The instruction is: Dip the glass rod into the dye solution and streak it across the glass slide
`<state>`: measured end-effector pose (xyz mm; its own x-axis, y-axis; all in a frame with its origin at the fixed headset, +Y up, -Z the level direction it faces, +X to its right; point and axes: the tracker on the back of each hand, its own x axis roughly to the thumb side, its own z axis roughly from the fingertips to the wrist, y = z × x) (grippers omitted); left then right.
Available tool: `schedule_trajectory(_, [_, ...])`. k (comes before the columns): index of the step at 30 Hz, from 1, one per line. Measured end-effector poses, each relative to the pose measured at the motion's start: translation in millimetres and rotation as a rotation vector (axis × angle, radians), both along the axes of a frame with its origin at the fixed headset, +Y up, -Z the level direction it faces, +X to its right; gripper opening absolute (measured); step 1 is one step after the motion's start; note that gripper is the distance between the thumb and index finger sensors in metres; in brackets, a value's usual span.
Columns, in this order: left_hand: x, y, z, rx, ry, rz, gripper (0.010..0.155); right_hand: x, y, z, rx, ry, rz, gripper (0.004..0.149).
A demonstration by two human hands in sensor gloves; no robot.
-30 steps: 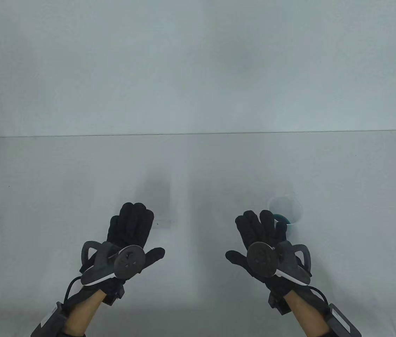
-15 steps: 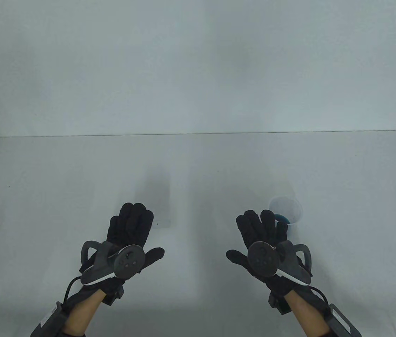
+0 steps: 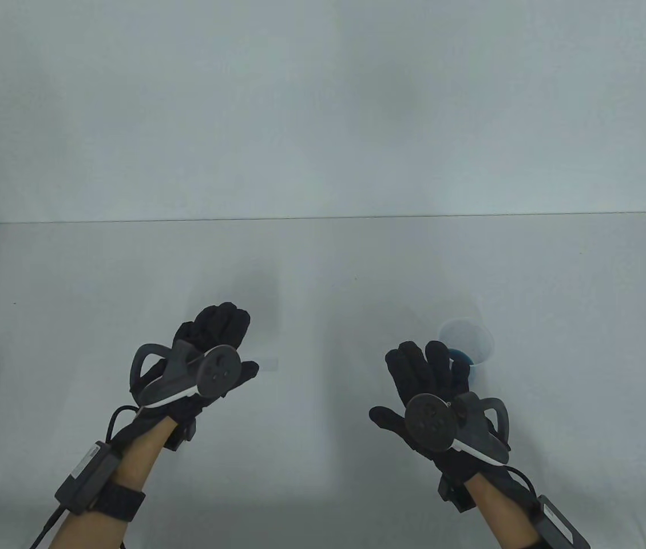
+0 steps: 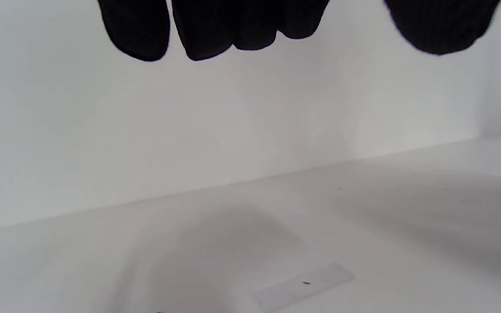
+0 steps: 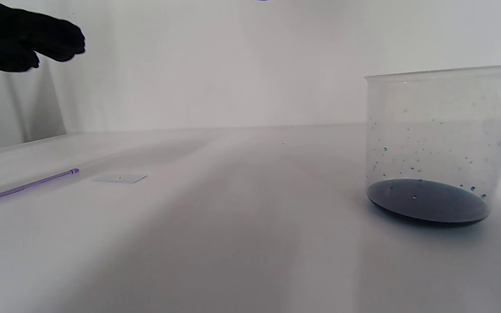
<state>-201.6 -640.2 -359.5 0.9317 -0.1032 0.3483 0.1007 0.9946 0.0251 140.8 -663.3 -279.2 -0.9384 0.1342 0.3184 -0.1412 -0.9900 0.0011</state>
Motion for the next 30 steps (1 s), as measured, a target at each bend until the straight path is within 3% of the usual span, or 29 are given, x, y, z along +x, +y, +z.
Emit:
schedule_trajectory(7, [-4,-44,-48,-0.162,0.119,-0.106,0.078,0,0,0,-0.003,0.001,-0.005,0.088])
schedule_trajectory(15, [3,-91,-61,-0.249,0.155,-0.206,0.069,1,0,0,-0.007,0.004,-0.013,0.087])
schedule_trajectory(21, [6,-106,-67,-0.302,0.178,-0.248,0.061,1,0,0,-0.006,0.008,-0.016,0.087])
schedule_trajectory(30, [9,-108,-68,-0.282,0.187,-0.217,0.055,1,0,0,0.001,0.009,-0.017,0.087])
